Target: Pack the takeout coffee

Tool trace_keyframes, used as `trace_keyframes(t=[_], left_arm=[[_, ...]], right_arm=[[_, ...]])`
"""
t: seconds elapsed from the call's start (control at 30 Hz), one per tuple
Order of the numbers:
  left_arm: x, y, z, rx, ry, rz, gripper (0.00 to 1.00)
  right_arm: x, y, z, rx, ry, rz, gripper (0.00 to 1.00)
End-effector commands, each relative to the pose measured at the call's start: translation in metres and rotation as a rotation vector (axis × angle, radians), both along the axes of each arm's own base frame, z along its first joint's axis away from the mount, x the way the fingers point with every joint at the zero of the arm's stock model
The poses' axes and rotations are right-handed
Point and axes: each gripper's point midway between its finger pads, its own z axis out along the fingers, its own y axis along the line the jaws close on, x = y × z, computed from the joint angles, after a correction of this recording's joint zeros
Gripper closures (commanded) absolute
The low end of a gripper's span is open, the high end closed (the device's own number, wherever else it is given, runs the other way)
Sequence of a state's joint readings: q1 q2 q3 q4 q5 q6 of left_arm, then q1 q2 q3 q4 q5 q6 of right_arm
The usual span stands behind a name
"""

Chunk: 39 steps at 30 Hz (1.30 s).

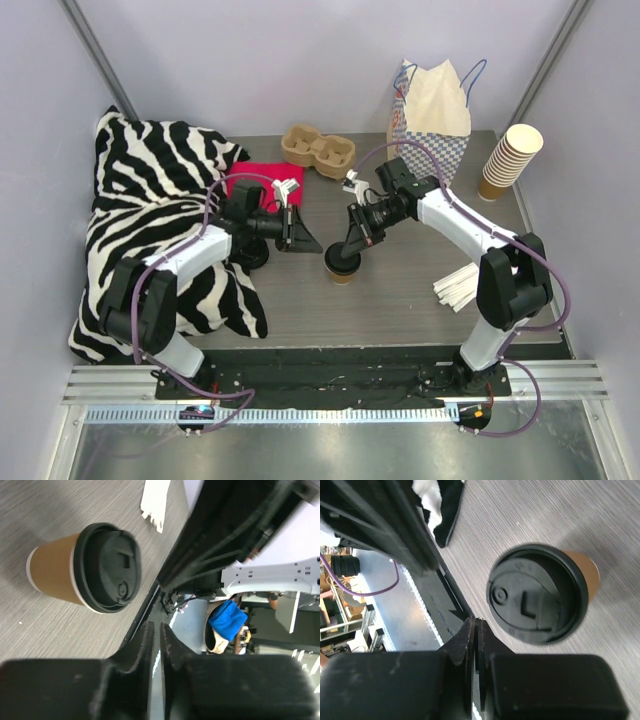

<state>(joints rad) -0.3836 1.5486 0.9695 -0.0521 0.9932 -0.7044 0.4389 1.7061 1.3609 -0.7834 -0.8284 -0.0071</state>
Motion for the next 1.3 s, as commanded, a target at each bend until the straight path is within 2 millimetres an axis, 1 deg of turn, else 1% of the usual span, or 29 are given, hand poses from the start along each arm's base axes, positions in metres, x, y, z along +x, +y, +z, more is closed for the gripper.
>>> trace_keyframes(t=[0.0,0.03,0.1,0.17,0.2,0.27,0.4,0.43,0.6,0.73,0.83,0.9,0.97,1.0,1.07,1.1,1.17,1.27], left_arm=[[0.008,-0.005,-0.002,-0.011,-0.004,-0.002,0.92],[0.008,-0.005,-0.005,-0.005,0.003,0.003,0.97],[0.009,-0.006,-0.005,-0.008,0.005,0.003,0.99],[0.008,-0.006,-0.006,-0.007,0.017,0.002,1.0],[0.01,-0.007,-0.003,-0.02,0.005,0.007,1.0],[0.01,-0.007,-0.003,-0.025,0.011,0.01,1.0],[0.011,-0.01,-0.004,-0.041,0.032,0.018,1.0],[0.012,-0.011,-0.008,-0.039,0.042,0.022,1.0],[0.01,-0.022,-0.012,-0.047,0.051,0.005,1.0],[0.009,-0.032,-0.014,-0.047,0.056,-0.011,1.0],[0.015,-0.037,-0.022,-0.038,0.066,-0.008,1.0],[0.017,-0.038,-0.035,-0.021,0.1,-0.002,1.0],[0.02,-0.039,-0.041,-0.011,0.118,0.005,1.0],[0.022,-0.039,-0.051,0.006,0.14,0.015,1.0],[0.023,-0.039,-0.059,0.019,0.157,0.019,1.0],[0.024,-0.039,-0.067,0.031,0.175,0.023,1.0],[0.026,-0.039,-0.073,0.044,0.193,0.031,1.0],[0.028,-0.039,-0.084,0.067,0.215,0.035,1.0]], right_arm=[[0.002,0.017,-0.002,0.05,-0.009,0.02,0.94],[0.001,0.018,-0.006,0.043,0.0,0.022,0.94],[0.001,0.018,-0.017,0.033,0.019,0.022,0.96],[-0.001,0.016,-0.032,0.012,0.055,0.024,0.97],[-0.002,0.016,-0.036,0.012,0.067,0.025,0.98],[-0.006,0.015,-0.047,0.004,0.095,0.03,0.99],[-0.007,0.016,-0.053,0.008,0.122,0.029,0.99],[-0.006,0.017,-0.054,0.006,0.12,0.028,0.99],[-0.009,0.015,-0.062,-0.004,0.136,0.031,0.99],[-0.008,0.011,-0.063,0.002,0.149,0.024,0.99],[-0.005,0.008,-0.063,0.02,0.168,0.013,0.99],[-0.004,0.006,-0.063,0.025,0.175,0.01,0.99],[-0.004,0.003,-0.065,0.028,0.185,0.002,0.99],[-0.004,0.003,-0.066,0.032,0.186,0.003,0.99],[-0.002,-0.001,-0.068,0.031,0.189,-0.006,0.99],[-0.001,-0.002,-0.069,0.031,0.19,-0.006,0.99],[0.0,-0.004,-0.072,0.028,0.202,-0.015,0.99],[0.001,-0.006,-0.072,0.038,0.211,-0.022,0.99]])
